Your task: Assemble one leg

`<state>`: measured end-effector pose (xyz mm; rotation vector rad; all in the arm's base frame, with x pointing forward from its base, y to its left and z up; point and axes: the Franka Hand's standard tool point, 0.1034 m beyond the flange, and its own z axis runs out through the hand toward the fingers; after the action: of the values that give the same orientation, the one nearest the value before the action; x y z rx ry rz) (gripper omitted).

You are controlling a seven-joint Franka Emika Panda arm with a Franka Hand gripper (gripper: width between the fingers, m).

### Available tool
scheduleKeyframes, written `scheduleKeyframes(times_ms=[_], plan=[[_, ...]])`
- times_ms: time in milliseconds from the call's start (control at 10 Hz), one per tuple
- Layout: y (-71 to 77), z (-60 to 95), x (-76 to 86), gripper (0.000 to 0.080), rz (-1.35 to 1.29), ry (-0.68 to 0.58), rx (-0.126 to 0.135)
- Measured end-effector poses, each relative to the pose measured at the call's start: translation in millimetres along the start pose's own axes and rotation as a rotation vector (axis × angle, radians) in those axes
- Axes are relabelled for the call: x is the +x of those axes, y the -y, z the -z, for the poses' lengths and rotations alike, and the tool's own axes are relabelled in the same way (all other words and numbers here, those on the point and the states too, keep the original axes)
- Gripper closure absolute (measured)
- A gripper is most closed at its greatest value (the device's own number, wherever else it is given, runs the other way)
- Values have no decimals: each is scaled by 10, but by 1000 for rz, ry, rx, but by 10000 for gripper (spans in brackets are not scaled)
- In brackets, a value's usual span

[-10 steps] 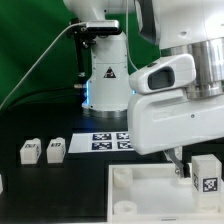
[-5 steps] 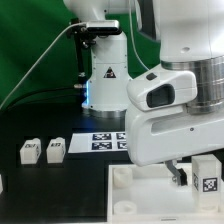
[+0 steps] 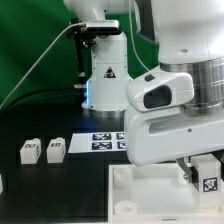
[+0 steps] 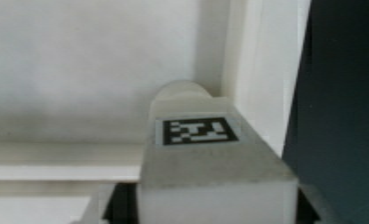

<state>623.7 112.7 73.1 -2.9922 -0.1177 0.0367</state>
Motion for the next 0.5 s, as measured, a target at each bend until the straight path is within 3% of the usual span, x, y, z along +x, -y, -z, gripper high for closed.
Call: scheduleKeyframes(times_ms=[300,500], plan=[[-18,-10,36,504,-499,-35,-4],[-36,-14,47,504,-933,-75,20]])
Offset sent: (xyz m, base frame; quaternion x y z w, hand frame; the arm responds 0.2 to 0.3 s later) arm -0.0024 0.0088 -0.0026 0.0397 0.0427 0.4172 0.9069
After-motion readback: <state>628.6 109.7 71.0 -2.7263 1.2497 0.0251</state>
